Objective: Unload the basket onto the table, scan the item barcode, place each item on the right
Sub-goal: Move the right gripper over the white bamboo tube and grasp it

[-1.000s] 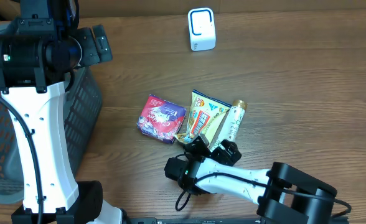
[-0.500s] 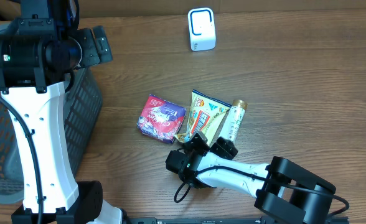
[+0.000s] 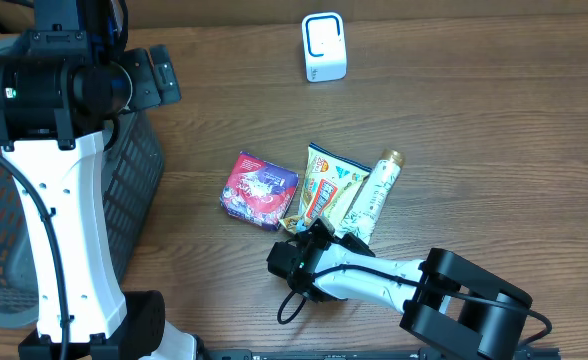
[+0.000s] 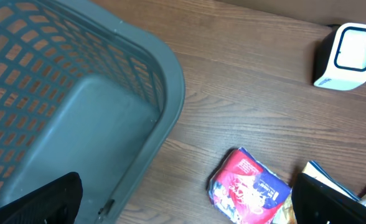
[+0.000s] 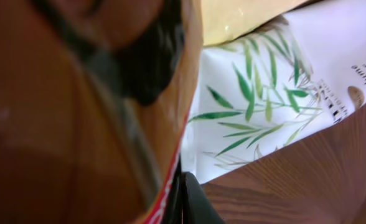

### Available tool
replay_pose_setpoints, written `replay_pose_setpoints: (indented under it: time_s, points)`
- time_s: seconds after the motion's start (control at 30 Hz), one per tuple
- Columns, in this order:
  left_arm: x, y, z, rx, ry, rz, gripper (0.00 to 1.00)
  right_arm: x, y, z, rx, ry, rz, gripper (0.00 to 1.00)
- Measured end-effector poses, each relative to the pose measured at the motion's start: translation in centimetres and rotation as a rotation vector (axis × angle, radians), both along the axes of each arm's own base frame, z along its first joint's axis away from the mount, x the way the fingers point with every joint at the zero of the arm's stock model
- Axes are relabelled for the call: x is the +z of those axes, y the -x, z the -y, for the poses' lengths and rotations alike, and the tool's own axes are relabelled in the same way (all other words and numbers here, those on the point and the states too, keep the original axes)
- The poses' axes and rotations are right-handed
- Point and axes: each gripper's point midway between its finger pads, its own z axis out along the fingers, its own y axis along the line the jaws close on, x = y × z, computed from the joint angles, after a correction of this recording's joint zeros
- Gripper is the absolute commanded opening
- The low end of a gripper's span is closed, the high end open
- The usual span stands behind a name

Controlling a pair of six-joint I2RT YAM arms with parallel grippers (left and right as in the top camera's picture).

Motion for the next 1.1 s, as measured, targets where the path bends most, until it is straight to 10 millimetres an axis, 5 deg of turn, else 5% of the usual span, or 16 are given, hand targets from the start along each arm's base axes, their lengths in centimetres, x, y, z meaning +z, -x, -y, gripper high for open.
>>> replay_pose_setpoints:
  time_s: [0.2,0.37,0.43,0.6,0.63,0.73,0.97,1.1]
  points:
    - [0.0,0.1,0.0,0.0,0.0,-0.003,0.99,0.8,1.0,1.3,-0.062,0.047,-0.029,0.04]
    - [0.0,0.1,0.0,0.0,-0.001,-0.003,1.0,3.4,0.3,-0.4,-0.107,0.0,-0.008,0.04]
    - [0.0,0.1,0.0,0.0,-0.001,-0.003,1.0,4.9,0.0,-1.5,-0.147,-0.054,0.007,0.44]
    - [0.0,0.1,0.0,0.0,-0.001,-0.003,1.0,8.8,-1.0,-3.5,-0.363,-0.284,-0.026,0.66]
    - [0.0,0.1,0.0,0.0,-0.001,-0.003,0.99,9.3,-1.3,-3.5,-0.411,-0.325,-0.034,0.77]
    - [0.0,0.1,0.0,0.0,-0.001,-0.003,0.99,11.1,-2.7,-3.2,-0.584,-0.477,-0.07,0.97]
    - [-0.2,0.2,0.0,0.0,-0.001,-0.012,1.0,13.4,-8.5,-1.2,-0.9,-0.855,-0.182,1.0]
    - [-0.2,0.3,0.0,0.0,-0.001,-0.015,1.0,13.4,-13.7,2.5,-1.05,-1.002,-0.14,1.0]
